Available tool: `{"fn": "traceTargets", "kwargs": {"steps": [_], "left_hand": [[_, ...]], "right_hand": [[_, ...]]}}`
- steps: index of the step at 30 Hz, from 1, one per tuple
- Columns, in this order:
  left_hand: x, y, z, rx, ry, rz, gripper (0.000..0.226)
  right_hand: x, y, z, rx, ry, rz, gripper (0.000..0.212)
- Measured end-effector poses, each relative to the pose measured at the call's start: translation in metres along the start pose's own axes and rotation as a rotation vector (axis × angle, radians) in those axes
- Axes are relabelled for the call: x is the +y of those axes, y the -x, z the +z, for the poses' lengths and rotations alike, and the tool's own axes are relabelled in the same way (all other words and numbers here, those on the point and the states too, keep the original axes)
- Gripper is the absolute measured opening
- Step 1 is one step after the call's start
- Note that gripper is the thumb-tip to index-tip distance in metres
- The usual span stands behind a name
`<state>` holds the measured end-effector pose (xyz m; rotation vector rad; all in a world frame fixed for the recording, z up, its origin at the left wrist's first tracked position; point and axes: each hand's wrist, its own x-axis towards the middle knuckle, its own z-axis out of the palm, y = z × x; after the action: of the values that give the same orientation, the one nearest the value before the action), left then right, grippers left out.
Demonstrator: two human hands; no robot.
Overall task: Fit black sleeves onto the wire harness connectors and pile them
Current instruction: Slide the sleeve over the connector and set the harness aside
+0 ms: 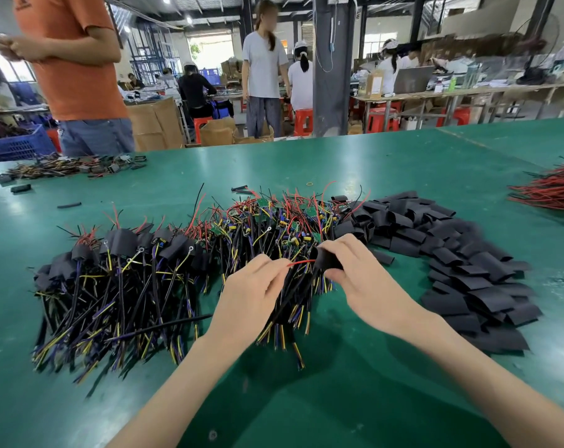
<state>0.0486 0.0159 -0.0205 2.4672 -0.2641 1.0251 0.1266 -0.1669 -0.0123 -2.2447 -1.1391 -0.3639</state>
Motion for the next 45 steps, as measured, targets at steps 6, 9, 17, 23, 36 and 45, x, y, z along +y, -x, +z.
{"fn": "traceTargets", "kwargs": {"steps": [6, 9, 17, 23, 36, 45], "left_hand": [[0.004, 0.005, 0.01, -0.157, 0.183, -0.089, 0.035], [0.005, 0.008, 0.01, -0.241, 0.241, -0.066, 0.043], [-0.007, 0.005, -0.006, -0.435, 0.204, -0.086, 0.06], [-0.027, 0.0, -0.018, -0.449, 0.073, -0.178, 0.025], [-0.017, -0.004, -0.018, -0.251, 0.288, -0.336, 0.017], [-0.017, -0.003, -0.021, -0.234, 0.328, -0.406, 0.009]], "right_hand": [[-0.014, 0.004, 0.006, -0.043, 0.338, -0.176, 0.03], [-0.018, 0.005, 0.007, -0.139, 0.012, -0.054, 0.013], [-0.006, -0.004, -0.008, 0.008, -0.322, 0.305, 0.018], [0.012, -0.007, -0.024, 0.051, -0.62, 0.452, 0.024], [0.014, -0.003, -0.016, -0.358, -0.281, 0.358, 0.032], [0.016, -0.001, -0.011, -0.093, 0.09, 0.193, 0.038]]}}
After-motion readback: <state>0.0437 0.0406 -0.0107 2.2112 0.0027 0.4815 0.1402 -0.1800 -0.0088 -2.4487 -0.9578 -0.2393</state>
